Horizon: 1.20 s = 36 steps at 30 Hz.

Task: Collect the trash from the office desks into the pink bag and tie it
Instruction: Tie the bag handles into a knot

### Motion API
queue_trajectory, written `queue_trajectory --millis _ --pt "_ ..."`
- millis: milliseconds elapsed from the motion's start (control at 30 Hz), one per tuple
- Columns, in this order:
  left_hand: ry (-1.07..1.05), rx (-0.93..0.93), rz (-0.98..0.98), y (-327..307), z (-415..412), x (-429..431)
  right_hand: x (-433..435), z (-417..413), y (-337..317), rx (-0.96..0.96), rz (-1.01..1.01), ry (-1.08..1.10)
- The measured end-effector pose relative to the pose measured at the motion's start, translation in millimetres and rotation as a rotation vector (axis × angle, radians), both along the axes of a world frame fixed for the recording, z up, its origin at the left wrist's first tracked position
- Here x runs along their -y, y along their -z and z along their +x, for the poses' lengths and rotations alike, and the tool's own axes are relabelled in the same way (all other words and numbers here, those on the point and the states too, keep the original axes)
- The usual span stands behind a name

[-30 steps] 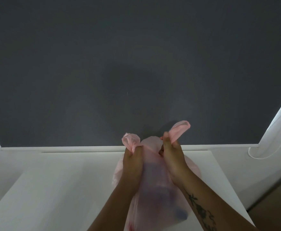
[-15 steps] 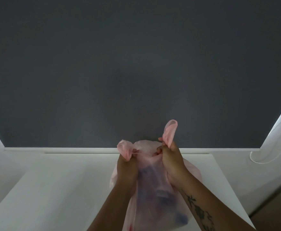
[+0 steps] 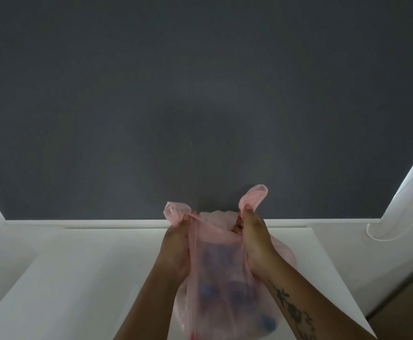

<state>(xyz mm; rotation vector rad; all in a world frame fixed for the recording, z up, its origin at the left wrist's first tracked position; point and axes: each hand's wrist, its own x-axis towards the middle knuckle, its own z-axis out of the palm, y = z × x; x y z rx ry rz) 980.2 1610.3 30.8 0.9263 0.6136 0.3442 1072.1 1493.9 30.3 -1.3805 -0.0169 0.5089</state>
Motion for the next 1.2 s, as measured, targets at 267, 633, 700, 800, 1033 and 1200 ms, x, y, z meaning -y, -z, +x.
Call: queue_trajectory --millis 267,633,700,800,1033,1200 --pt "-0.151 0.282 -0.461 9 -1 -12 2 -3 -1 0.025 0.029 0.088" --pt "-0.007 0.076 0.064 0 3 3 2 -4 -2 0.162 -0.04 -0.03" --pt "-0.07 0.051 0.076 0 8 9 0 -4 -2 0.235 -0.15 -0.009" --pt "-0.06 0.058 0.006 -2 11 15 -3 -5 -1 0.248 -0.183 0.028" --pt "0.124 0.113 -0.079 1 -3 9 -4 -4 -1 -0.084 -0.047 -0.031" --pt "0.027 0.111 0.091 8 5 7 -1 -5 -2 0.145 -0.107 -0.018"
